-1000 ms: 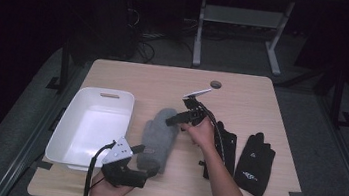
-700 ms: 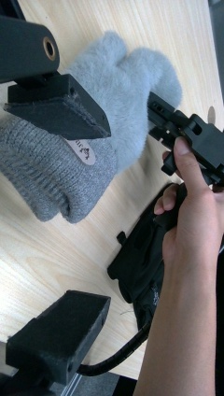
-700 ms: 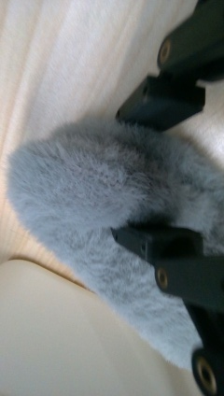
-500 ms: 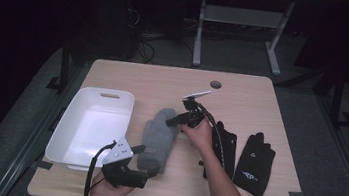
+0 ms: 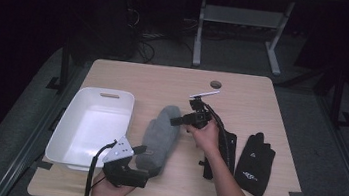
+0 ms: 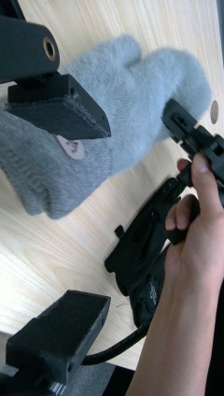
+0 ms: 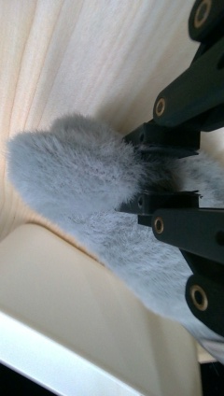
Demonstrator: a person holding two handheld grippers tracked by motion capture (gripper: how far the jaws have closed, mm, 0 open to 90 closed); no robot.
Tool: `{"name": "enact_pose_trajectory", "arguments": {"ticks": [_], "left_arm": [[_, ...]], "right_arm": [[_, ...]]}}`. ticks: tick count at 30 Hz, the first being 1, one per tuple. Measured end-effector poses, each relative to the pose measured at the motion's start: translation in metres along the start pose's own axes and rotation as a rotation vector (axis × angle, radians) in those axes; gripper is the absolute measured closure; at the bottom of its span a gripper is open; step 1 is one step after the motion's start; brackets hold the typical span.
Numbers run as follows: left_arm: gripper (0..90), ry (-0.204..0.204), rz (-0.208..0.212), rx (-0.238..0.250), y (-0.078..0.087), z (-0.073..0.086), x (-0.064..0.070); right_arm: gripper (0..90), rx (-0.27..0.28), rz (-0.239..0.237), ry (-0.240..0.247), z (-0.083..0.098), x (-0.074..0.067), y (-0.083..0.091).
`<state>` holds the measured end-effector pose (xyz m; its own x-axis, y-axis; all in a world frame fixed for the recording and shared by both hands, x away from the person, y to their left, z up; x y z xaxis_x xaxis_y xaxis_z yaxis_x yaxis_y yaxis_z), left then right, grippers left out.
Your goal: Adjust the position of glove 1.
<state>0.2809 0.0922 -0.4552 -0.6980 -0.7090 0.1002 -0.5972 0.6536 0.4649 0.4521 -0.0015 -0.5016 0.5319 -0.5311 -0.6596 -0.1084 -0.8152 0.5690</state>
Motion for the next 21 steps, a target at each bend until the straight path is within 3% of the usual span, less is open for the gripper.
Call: {"name": "enact_pose_trajectory", "arguments": {"ticks": [8,14,17,21], "left_arm": [[15.9,0.019,0.033,-0.014,-0.007,-0.007,0.009],[15.9,-0.011,0.036,-0.042,-0.016,-0.015,0.013],[15.9,-0.003,0.036,-0.061,-0.022,-0.021,0.011],[15.9,0.036,0.044,-0.107,-0.034,-0.024,0.009]], "right_arm": [[75.7,0.019,-0.005,0.022,0.016,0.0,0.037],[75.8,0.039,0.013,0.027,0.027,0.013,0.057],[75.7,0.043,0.013,0.042,0.032,0.018,0.065],[75.7,0.047,0.015,0.036,0.037,0.024,0.071]]}}
Point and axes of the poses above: each handheld gripper's, and its own axes: y roughly backward along the jaws, z roughly out of its underside, x roughly to its right, the point moved 10 cm from there along -y, roughly forward along the jaws, and after that the axes turned 7 degrees about -z, right-handed, at the moved point
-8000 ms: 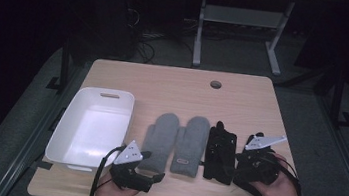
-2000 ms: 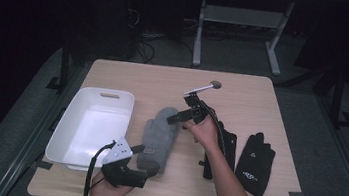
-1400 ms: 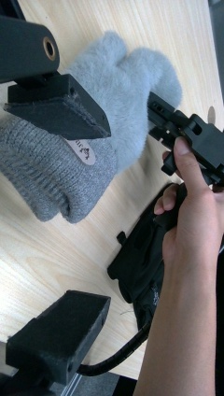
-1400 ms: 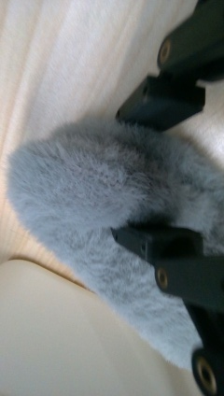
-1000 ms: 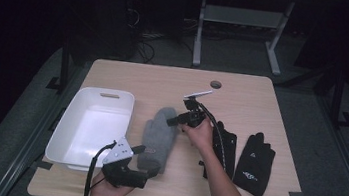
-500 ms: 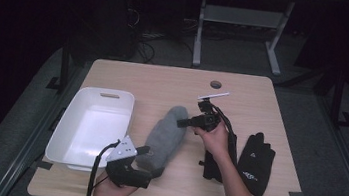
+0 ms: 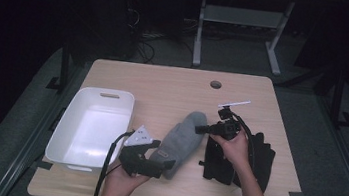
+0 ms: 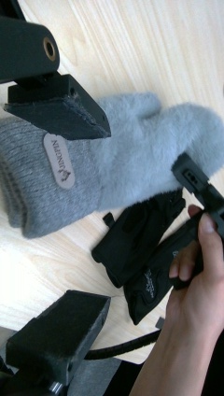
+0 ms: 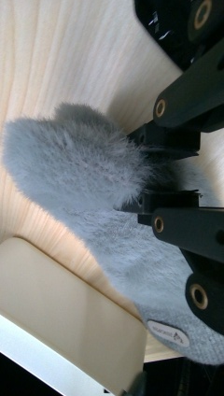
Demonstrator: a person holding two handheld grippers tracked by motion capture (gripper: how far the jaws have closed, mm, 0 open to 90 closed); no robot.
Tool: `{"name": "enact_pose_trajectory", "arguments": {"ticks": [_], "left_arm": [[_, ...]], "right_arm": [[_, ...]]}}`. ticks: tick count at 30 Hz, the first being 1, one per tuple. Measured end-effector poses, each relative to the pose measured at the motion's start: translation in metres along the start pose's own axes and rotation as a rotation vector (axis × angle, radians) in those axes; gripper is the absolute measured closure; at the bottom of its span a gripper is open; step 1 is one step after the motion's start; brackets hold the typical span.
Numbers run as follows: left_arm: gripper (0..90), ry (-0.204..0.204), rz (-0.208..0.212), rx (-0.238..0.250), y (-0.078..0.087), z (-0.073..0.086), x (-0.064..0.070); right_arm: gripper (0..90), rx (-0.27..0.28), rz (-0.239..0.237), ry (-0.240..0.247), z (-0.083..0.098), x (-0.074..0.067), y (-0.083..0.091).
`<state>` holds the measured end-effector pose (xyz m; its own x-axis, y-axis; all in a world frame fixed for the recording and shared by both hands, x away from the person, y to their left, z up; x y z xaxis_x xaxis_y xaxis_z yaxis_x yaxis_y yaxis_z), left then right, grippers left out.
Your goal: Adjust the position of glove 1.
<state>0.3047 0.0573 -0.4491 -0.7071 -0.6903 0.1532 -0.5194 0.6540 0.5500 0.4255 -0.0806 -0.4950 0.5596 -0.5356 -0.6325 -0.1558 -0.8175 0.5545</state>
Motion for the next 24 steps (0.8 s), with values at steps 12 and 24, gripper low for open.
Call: {"name": "enact_pose_trajectory", "arguments": {"ticks": [12,24], "left_arm": [[15.9,0.195,0.025,-0.158,-0.033,0.009,-0.026],[16.1,0.312,0.028,-0.248,-0.043,0.029,-0.034]], "right_arm": [[75.6,0.013,0.011,0.025,0.013,0.012,0.004],[75.5,0.027,0.031,0.006,0.022,0.025,0.007]]}}
Point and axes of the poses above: each handheld gripper's, and its own axes: y roughly backward along the jaws, z roughly out of its underside, x roughly to its right, the point moved 10 cm from there along -y, roughly forward along the jaws, and after that the axes turned 7 degrees about -z, right-handed, at the moved point
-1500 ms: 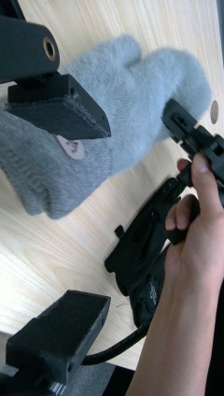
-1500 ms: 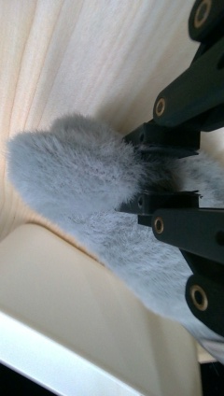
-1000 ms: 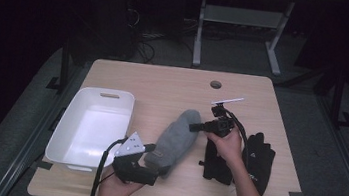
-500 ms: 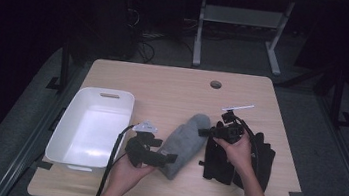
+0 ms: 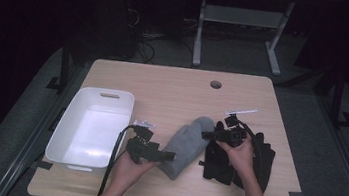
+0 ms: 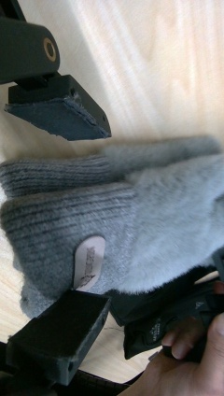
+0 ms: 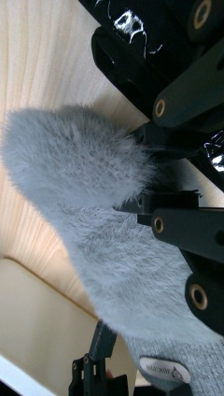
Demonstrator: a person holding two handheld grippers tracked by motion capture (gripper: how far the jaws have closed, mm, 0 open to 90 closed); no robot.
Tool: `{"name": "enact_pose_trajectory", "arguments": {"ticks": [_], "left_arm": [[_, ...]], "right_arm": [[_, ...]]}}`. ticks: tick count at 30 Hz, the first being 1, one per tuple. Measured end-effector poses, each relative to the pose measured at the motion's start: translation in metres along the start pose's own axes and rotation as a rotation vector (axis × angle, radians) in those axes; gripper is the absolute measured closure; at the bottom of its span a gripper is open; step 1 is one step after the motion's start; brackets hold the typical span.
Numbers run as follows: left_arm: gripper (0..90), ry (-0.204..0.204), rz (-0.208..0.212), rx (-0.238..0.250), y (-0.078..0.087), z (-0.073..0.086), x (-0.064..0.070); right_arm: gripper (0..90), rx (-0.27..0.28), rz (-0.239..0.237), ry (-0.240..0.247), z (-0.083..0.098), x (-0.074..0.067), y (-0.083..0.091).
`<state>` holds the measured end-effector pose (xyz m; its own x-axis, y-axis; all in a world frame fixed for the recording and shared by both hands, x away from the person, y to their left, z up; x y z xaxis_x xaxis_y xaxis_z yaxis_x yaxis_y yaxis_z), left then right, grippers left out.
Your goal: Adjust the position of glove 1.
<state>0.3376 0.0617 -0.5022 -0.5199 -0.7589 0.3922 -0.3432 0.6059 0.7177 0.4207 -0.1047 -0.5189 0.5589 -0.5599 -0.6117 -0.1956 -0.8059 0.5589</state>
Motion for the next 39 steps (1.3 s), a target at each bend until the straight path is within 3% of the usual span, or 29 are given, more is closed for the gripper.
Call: {"name": "enact_pose_trajectory", "arguments": {"ticks": [3,7,14,19,23,39], "left_arm": [[16.2,0.001,0.004,-0.043,-0.004,0.006,0.0],[16.1,0.054,0.042,-0.065,-0.01,0.01,0.0],[19.3,0.103,0.141,-0.125,-0.017,0.019,0.009],[31.6,0.106,0.159,-0.11,-0.013,0.018,0.008],[36.5,0.084,0.156,-0.093,-0.011,0.018,0.009],[41.8,0.08,0.18,-0.069,-0.007,0.018,0.012]], "right_arm": [[75.5,-0.004,0.014,0.01,0.0,-0.001,0.0],[75.4,-0.002,0.018,0.012,0.003,0.001,-0.001],[75.2,0.002,0.018,0.01,0.004,0.003,-0.001],[75.2,0.007,0.018,0.011,0.002,0.002,-0.001],[75.2,0.016,0.007,0.004,0.001,0.001,0.0],[75.2,0.06,-0.02,-0.009,-0.01,-0.012,0.007]]}}
Point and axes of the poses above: each handheld gripper's, and its own axes: y roughly backward along the jaws, z roughly out of its underside, x roughly to its right, the point moved 10 cm from there along -y, roughly forward along the jaws, and after that the axes turned 7 degrees about -z, right-handed, at the moved point
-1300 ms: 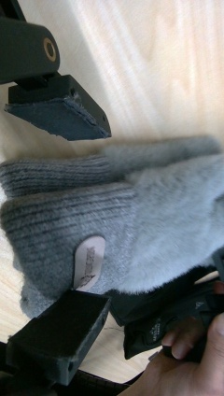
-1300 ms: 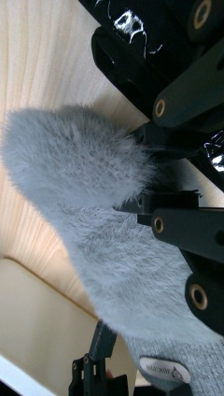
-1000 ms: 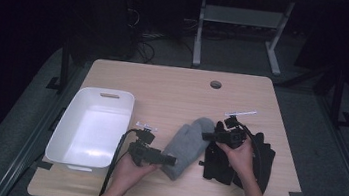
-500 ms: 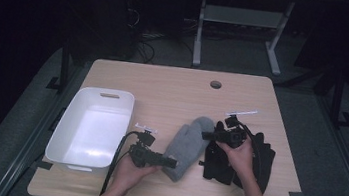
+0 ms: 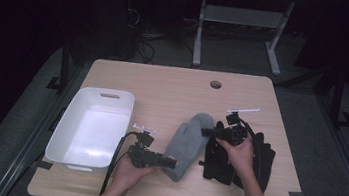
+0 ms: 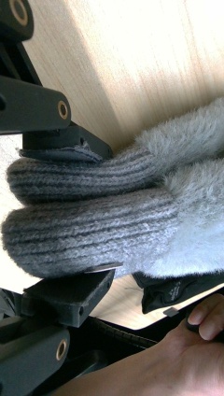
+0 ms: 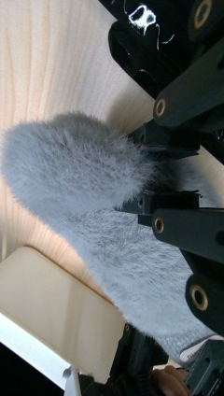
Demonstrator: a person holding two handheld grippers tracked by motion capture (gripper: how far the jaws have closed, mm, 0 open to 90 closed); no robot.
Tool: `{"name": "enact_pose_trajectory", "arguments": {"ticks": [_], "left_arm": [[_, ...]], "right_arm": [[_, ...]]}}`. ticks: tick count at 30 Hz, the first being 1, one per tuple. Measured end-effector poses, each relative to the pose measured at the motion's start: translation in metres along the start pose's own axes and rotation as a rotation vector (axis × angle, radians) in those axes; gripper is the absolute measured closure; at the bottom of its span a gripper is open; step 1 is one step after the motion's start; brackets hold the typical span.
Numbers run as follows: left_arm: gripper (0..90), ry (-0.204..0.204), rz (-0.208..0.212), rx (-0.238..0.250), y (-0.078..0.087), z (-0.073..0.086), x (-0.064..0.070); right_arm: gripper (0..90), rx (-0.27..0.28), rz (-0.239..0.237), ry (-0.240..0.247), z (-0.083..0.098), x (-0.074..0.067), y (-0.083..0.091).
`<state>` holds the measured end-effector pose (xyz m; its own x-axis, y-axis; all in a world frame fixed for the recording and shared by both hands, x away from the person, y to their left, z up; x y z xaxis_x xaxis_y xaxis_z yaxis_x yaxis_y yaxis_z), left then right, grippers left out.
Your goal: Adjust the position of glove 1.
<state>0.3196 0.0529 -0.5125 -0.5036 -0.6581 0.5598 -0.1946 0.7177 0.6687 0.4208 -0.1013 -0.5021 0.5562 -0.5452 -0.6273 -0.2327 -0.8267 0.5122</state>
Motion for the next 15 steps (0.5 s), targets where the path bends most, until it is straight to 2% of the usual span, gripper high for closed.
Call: {"name": "enact_pose_trajectory", "arguments": {"ticks": [15], "left_arm": [[43.0,-0.023,0.027,0.023,0.0069,-0.0015,0.0076]], "right_arm": [[75.3,0.015,0.0,-0.004,-0.0072,-0.0111,0.0071]]}}
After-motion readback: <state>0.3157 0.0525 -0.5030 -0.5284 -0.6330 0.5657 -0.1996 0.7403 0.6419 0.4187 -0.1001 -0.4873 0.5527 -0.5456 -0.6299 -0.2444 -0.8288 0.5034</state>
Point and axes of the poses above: each handheld gripper's, and its own axes: y roughly backward along the jaws, z roughly out of its underside, x roughly to its right, the point moved 10 cm from there along -y, roughly forward along the jaws, and after that the axes turned 7 degrees about -z, right-handed, at the moved point
